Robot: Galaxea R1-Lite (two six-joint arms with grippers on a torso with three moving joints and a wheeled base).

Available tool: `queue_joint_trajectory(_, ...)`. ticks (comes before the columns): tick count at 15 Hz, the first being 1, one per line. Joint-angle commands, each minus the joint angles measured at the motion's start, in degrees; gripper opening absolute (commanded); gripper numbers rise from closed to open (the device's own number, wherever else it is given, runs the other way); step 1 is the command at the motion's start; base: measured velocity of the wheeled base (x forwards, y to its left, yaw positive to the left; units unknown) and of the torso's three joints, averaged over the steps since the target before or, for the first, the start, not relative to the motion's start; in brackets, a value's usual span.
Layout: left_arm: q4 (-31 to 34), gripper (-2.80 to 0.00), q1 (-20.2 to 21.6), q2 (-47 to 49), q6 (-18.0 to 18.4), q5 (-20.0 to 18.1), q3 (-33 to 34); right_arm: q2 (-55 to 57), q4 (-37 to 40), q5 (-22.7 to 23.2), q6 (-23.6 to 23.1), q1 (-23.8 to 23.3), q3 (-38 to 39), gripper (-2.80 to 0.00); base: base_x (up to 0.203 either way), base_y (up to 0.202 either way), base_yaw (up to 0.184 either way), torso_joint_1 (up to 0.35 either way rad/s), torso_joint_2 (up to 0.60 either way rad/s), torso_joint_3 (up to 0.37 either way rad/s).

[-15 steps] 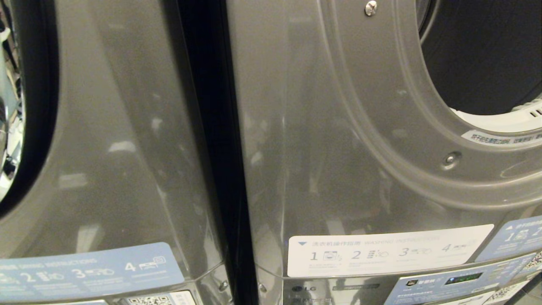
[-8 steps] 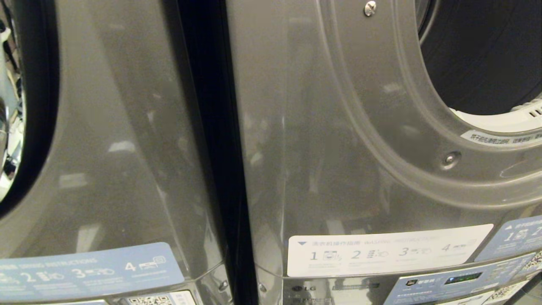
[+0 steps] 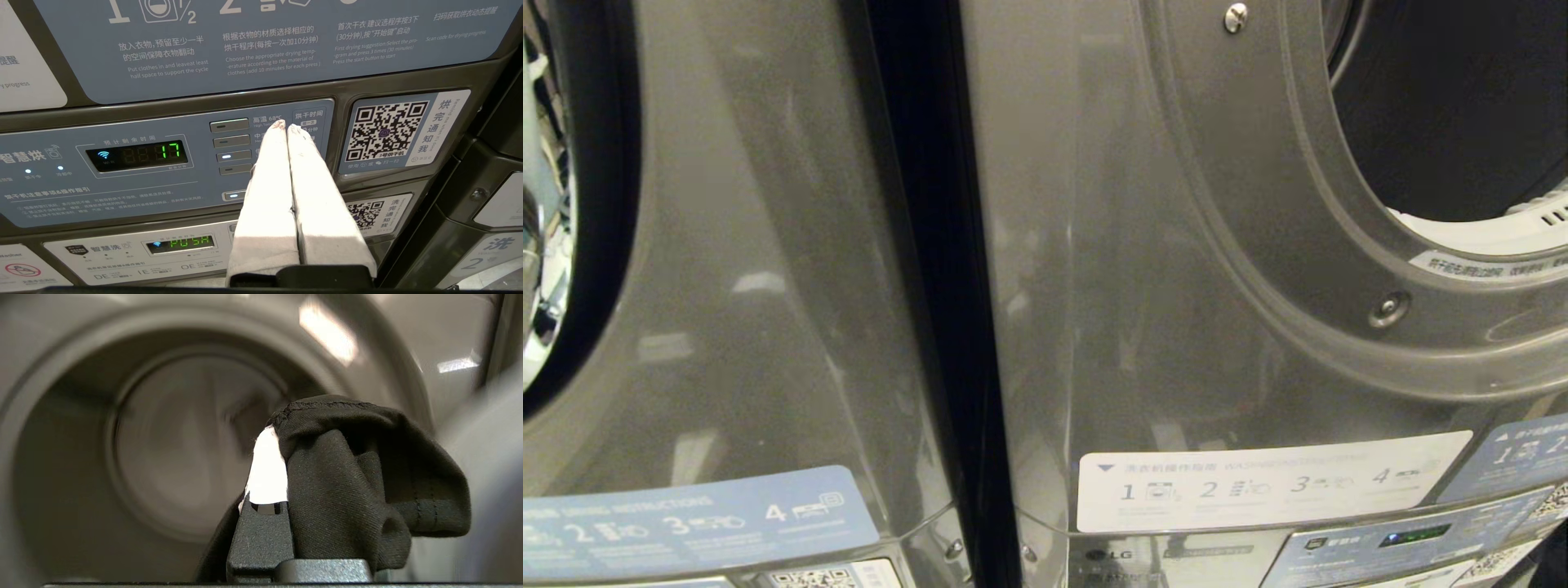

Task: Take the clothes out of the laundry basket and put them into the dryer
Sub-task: Put the clothes in the dryer

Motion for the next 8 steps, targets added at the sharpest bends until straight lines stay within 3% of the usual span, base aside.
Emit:
queue_joint_trajectory(1,0.00,-2.80,0.00,-0.02,0.02,0.01,0.00,19.44,0.45,0.29,-0.52,0.01,-12.94,-2.80,0.000,0.000,0.000,0.000,0.00,0.000)
queue_joint_trajectory(3,0.00,-2.80,0.00,-0.02,0.02,0.01,0.00,27.31,-4.02,0.72,-2.24,0.03,-16.66,-2.80,0.000,0.000,0.000,0.000,0.00,0.000)
queue_joint_trajectory(6,0.00,-2.80,0.00,-0.02,0.02,0.01,0.00,36.31,-24.06,1.14,-6.96,0.08,-18.19,-2.80,0.000,0.000,0.000,0.000,0.00,0.000)
queue_joint_trajectory(8,0.00,-2.80,0.00,-0.02,0.02,0.01,0.00,40.17,-30.20,3.64,-9.90,0.11,-18.51,-2.80,0.000,0.000,0.000,0.000,0.00,0.000)
